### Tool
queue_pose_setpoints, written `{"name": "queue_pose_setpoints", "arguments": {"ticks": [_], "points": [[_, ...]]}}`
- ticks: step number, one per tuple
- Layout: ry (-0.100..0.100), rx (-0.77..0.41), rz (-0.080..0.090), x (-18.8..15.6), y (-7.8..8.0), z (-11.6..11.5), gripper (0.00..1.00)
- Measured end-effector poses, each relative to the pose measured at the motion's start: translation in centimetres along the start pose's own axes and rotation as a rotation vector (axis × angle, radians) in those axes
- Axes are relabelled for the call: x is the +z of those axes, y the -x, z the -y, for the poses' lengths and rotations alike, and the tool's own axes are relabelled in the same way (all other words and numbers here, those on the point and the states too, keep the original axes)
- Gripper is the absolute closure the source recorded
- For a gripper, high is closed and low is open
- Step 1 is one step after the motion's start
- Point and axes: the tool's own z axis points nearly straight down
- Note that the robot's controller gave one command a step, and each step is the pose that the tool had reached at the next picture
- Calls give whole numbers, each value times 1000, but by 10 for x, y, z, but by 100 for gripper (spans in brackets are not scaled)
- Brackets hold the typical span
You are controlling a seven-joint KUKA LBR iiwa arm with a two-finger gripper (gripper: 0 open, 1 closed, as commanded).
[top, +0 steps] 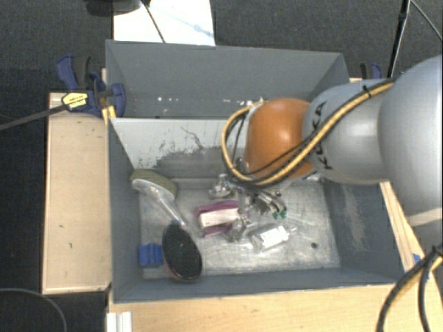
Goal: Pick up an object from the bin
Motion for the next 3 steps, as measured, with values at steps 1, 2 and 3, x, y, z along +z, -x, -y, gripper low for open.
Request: {"name": "queue_pose_setpoints", "arguments": {"ticks": [1, 2, 3], "points": [[-1, 4, 4, -2, 2, 0, 0], [-1, 8, 10, -4, 4, 0, 100], [-3, 16, 8, -83, 7, 0, 100]]}}
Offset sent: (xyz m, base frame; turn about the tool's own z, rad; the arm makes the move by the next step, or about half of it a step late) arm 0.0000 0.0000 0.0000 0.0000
